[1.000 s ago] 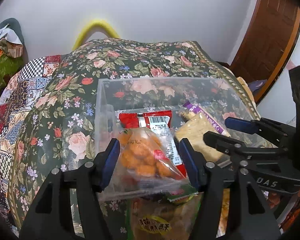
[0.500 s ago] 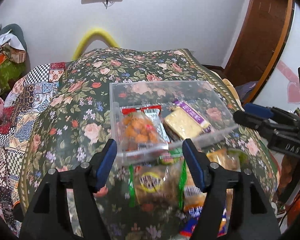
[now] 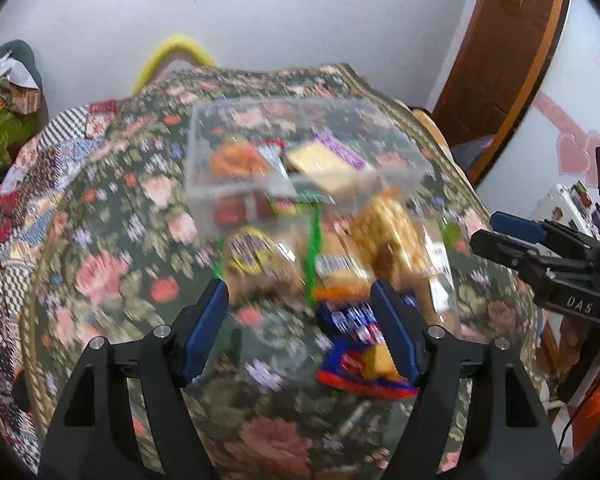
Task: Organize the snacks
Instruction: 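Grasp the blue cracker bag with the left tool while the right tool grasps the tall biscuit roll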
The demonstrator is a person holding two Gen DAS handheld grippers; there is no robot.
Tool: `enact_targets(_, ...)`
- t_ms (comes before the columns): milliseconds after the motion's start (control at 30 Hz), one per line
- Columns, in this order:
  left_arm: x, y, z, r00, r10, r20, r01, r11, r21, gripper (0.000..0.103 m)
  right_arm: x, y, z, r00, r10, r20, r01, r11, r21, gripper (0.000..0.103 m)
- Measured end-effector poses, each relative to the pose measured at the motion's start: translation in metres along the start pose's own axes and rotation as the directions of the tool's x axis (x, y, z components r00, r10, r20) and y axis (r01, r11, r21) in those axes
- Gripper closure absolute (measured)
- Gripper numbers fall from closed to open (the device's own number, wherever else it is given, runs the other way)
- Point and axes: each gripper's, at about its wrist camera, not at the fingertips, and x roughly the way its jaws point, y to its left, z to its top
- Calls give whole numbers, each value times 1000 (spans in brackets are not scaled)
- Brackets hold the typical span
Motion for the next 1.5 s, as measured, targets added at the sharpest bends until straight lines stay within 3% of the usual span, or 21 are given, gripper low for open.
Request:
enact_targets(233,17,-23,-18,995,-72,-64,70,997,-28,30,6,-8,-33,999,25,-40,-22,997,80,43)
enact_targets(600,58,-44,-30,986,-68,-155,72,997,16,30,17,-3,-46,998,15,-61,-10,996,85,43)
enact_targets(967,65,-36,-34,990,-89,-113,90,996,12,37,40,-1,-41,996,32,-81,-24,996,88,44)
enact_targets(1033,62,-35,-34,991,-84,-108,86,996,17,39,46,0,-42,995,41,-89,-32,995,93,47)
enact_targets(1133,59,-34,-34,990,-87,-107,89,996,15,42,48,2,-43,993,68,-91,-60,994,92,61)
enact_targets(1367,46,-34,-32,994,-62,-88,64,998,18,44,37,-1,-42,997,48,-57,-43,995,87,71)
enact_targets(1500,32,-34,-28,996,-64,-61,65,998,15,44,31,-3,-43,998,41,-48,-37,995,87,71)
